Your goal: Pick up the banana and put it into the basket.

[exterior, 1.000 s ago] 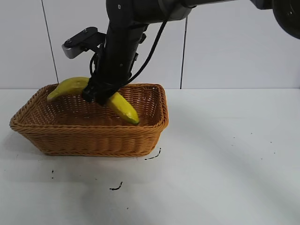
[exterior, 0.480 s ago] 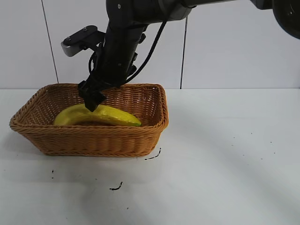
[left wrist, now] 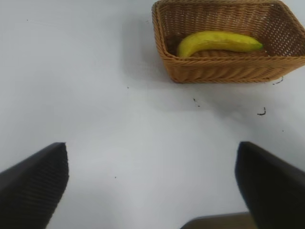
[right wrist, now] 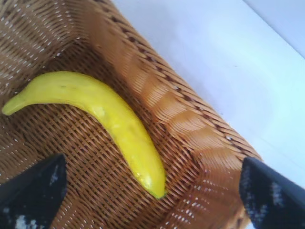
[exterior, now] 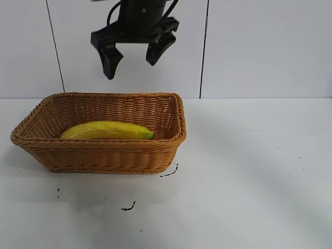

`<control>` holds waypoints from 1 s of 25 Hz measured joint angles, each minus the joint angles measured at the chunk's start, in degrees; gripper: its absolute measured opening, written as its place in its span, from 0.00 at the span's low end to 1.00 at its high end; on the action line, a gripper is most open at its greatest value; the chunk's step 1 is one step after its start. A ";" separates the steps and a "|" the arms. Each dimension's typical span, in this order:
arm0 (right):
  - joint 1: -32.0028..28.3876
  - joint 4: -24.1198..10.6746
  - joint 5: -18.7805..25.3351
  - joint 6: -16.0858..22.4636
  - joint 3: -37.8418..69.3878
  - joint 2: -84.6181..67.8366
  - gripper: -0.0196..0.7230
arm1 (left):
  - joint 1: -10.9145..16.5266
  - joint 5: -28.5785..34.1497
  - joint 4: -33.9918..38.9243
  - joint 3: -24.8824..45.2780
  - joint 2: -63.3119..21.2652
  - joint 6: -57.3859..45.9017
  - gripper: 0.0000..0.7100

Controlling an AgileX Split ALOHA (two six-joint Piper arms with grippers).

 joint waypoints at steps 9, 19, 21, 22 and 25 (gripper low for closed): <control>-14.03 -1.34 0.95 1.31 -0.45 -0.40 0.96 | 0.00 0.00 0.00 0.00 0.00 0.00 0.97; -28.02 0.78 1.11 1.73 0.13 -1.11 0.96 | 0.00 0.00 0.00 0.00 0.00 0.00 0.97; -28.67 0.87 1.06 1.73 1.88 -2.57 0.96 | 0.00 0.00 0.00 0.00 0.00 0.00 0.97; -28.72 0.94 0.99 1.73 3.34 -3.32 0.96 | 0.00 0.00 0.00 0.00 0.00 0.00 0.97; -28.72 1.77 0.99 1.73 9.35 -6.31 0.96 | 0.00 0.00 0.00 0.00 0.00 0.00 0.97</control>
